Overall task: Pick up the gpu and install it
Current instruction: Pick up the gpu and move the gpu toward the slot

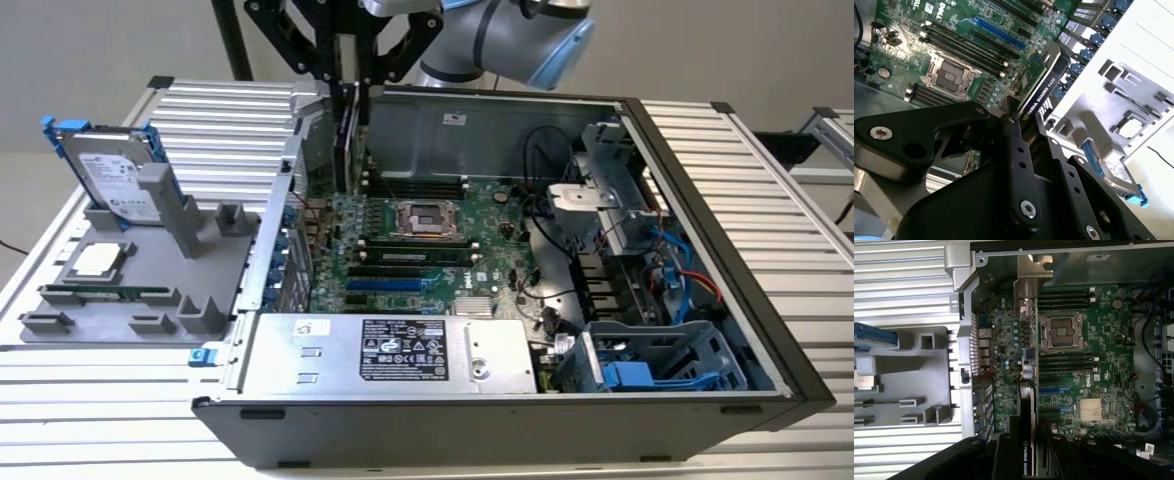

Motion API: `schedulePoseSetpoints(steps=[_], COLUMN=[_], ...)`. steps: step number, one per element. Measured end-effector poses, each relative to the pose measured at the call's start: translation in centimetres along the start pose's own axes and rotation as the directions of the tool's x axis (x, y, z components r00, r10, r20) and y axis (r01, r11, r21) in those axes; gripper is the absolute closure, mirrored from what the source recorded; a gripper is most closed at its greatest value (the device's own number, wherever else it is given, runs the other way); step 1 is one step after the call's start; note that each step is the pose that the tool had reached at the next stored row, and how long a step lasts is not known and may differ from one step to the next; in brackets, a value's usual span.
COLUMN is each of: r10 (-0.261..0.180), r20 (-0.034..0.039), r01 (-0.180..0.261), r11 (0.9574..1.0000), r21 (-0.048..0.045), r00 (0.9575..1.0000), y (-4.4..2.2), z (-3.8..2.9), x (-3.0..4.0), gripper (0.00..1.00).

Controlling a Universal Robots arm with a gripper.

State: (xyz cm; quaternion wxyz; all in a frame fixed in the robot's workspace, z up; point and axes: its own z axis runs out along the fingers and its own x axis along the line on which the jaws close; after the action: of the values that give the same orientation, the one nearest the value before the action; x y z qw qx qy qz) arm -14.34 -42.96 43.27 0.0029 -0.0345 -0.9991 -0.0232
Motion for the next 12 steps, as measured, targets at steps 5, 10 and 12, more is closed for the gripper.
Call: schedulePoseSetpoints(steps=[5,10,12], r10=[0.000,0.000,0.000], r20=[-0.0004,-0.0010,-0.0013], r01=[0.000,0.000,0.000], r11=[1.0000,1.0000,1.0000], r21=[0.0000,0.0000,0.0000], r00=[1.0000,1.0000,1.0000], y=[0.04,0.08,0.10], z=[0.00,0.00,0.00], x=[-0.60,-1.21,-1.45], gripper=[1.00,1.00,1.00])
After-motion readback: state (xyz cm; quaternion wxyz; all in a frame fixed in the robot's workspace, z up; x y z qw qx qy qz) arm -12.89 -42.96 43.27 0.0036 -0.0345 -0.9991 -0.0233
